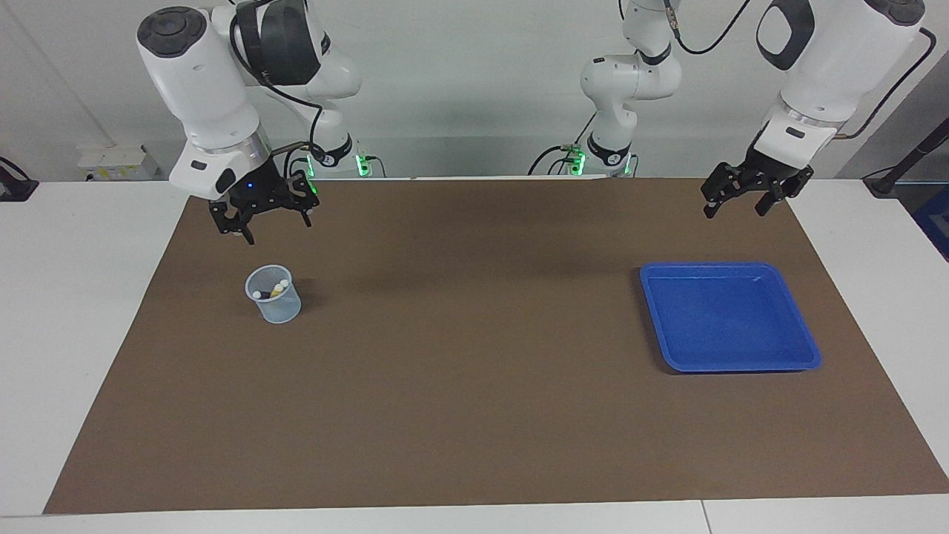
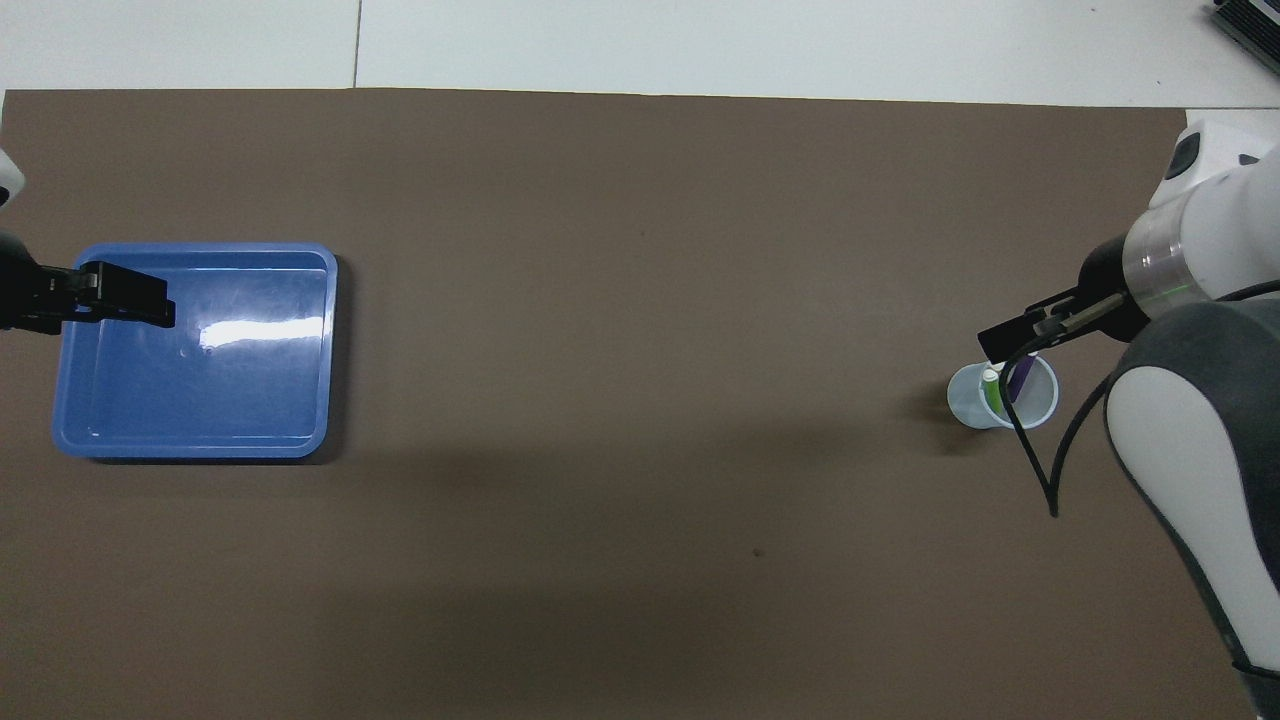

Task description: Transfer and insert pens with both arms

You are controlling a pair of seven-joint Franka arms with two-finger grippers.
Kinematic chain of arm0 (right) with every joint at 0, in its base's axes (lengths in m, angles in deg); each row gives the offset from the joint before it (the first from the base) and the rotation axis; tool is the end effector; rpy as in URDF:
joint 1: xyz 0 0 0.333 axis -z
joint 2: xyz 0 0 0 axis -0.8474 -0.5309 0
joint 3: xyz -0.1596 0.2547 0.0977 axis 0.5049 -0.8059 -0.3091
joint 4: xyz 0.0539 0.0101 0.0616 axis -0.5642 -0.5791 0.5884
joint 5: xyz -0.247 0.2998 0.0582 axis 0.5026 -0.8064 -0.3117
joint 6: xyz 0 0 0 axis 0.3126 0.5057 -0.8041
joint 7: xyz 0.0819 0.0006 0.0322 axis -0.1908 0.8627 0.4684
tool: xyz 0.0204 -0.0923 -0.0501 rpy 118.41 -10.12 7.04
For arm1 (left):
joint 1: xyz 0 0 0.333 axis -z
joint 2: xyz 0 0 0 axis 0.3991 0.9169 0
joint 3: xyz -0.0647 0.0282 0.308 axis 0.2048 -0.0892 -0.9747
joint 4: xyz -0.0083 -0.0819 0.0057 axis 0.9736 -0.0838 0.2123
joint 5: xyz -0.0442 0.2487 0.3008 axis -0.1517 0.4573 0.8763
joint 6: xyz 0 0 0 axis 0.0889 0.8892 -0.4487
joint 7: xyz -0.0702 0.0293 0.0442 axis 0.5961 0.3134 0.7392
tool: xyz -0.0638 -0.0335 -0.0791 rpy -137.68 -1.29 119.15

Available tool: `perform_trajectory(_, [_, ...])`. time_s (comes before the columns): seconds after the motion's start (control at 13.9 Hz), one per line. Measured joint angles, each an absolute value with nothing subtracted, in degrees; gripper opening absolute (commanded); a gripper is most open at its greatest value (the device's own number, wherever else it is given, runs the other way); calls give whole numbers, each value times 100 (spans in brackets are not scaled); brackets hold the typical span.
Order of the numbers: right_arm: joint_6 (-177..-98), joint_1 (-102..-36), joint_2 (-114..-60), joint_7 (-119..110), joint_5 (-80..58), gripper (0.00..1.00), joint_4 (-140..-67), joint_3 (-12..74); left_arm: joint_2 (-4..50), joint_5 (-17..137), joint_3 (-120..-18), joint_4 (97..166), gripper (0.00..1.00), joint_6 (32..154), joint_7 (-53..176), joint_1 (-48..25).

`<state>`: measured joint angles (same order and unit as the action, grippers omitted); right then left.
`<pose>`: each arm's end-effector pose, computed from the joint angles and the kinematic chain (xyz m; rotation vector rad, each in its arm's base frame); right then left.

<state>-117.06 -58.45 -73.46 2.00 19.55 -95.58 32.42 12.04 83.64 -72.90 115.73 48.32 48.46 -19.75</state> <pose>0.5655 0.0620 0.5724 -3.0842 -0.5808 0.0144 0.5546 -0.0289 0.6095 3.1127 -0.0126 0.0296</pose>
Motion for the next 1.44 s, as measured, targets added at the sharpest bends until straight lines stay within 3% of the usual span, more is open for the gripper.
perform_trajectory(1.44, [-11714, -5853, -7350, -30, 1954, 100, -9566, 3345, 1204, 8456, -7287, 11562, 100, 4832, 4821, -1972])
